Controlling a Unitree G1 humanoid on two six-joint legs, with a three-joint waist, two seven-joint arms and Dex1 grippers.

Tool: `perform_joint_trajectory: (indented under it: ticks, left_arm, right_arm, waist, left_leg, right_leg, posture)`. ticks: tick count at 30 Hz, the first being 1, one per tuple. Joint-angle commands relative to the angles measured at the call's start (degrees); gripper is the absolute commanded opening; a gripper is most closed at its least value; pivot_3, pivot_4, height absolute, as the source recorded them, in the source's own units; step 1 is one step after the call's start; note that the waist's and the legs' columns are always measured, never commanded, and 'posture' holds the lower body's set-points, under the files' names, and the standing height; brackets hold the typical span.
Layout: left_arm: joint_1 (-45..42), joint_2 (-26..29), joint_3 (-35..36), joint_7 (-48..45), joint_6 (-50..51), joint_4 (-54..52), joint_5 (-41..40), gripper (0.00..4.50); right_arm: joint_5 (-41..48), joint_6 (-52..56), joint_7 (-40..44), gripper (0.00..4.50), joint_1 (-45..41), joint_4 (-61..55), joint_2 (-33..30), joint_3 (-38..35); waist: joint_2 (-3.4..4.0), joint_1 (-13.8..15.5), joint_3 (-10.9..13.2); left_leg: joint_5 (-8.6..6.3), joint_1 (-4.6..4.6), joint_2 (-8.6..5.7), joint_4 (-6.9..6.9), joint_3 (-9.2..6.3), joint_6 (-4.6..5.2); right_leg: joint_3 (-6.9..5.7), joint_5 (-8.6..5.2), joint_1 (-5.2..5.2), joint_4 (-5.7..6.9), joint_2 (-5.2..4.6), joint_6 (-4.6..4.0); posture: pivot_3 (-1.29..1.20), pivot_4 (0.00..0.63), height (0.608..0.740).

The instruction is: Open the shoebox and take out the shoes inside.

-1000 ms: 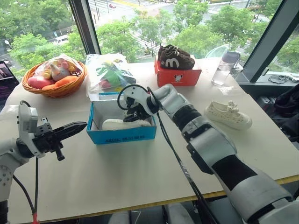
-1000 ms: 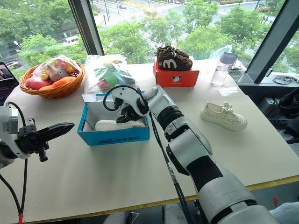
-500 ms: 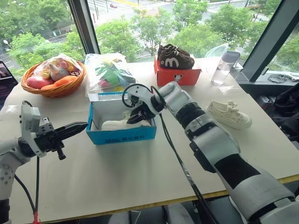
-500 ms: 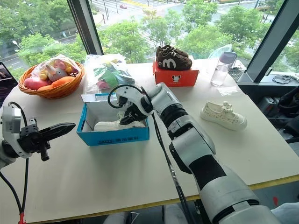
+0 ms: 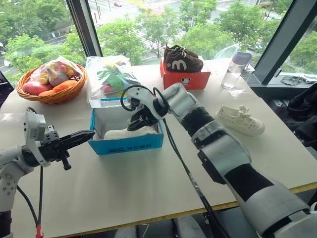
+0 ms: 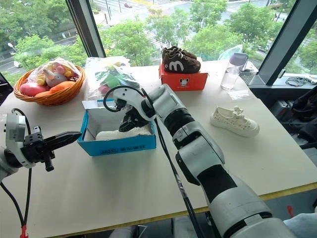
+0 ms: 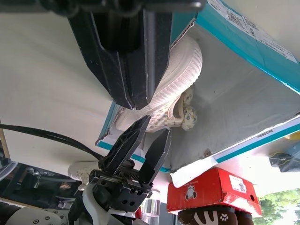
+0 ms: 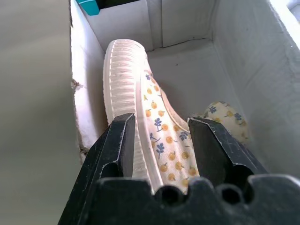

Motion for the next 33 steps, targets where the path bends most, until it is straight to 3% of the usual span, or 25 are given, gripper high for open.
perform_joint_trajectory:
  ticks: [1, 7, 21, 33]
  left_arm:
    - [0.0, 1.0, 1.6, -0.1, -0.7, -0.5, -0.2, 0.00]
    - [0.2, 1.0, 1.4, -0.3, -0.6, -0.3, -0.2, 0.00]
    - [-0.9, 0.8, 0.1, -0.5, -1.0, 0.5, 0.3, 0.00]
    - [0.2, 0.4, 1.1, 0.1, -0.7, -0.9, -0.2, 0.00]
  right_arm:
    - [-0.5, -1.1, -1.0, 2.32, 0.5, 1.6, 0.2, -0.3]
    - [2.4, 4.6, 3.2, 2.32, -2.0, 0.0, 1.2, -2.6]
    - [7.5, 16.7, 4.1, 2.32, -5.6, -10.1, 4.1, -4.8]
    - [5.1, 11.4, -0.3, 2.32, -0.9, -6.4, 5.2, -0.9]
  waist:
    - [0.00, 0.0, 0.0]
    - [0.00, -0.1, 0.0]
    - [0.00, 0.1, 0.0]
    - [-0.01, 0.0, 0.0]
  left_leg:
    - [0.00, -0.04, 0.00, 0.00, 0.00, 0.00]
    - [0.00, -0.04, 0.00, 0.01, 0.00, 0.00]
    - [-0.01, -0.15, 0.06, 0.02, 0.00, -0.01]
    - [-0.01, -0.22, 0.06, 0.02, 0.00, -0.02]
  right_leg:
    - [0.00, 0.01, -0.03, 0.01, 0.00, -0.02]
    - [0.02, 0.11, -0.06, 0.06, 0.01, -0.18]
    - [0.01, 0.10, -0.19, 0.08, 0.06, -0.16]
    - [0.01, 0.13, -0.25, 0.09, 0.07, -0.22]
  posture:
    - [0.00, 0.150, 0.740]
    - [0.00, 0.150, 0.740]
    - [0.00, 0.150, 0.740]
    - [0.00, 0.150, 0.740]
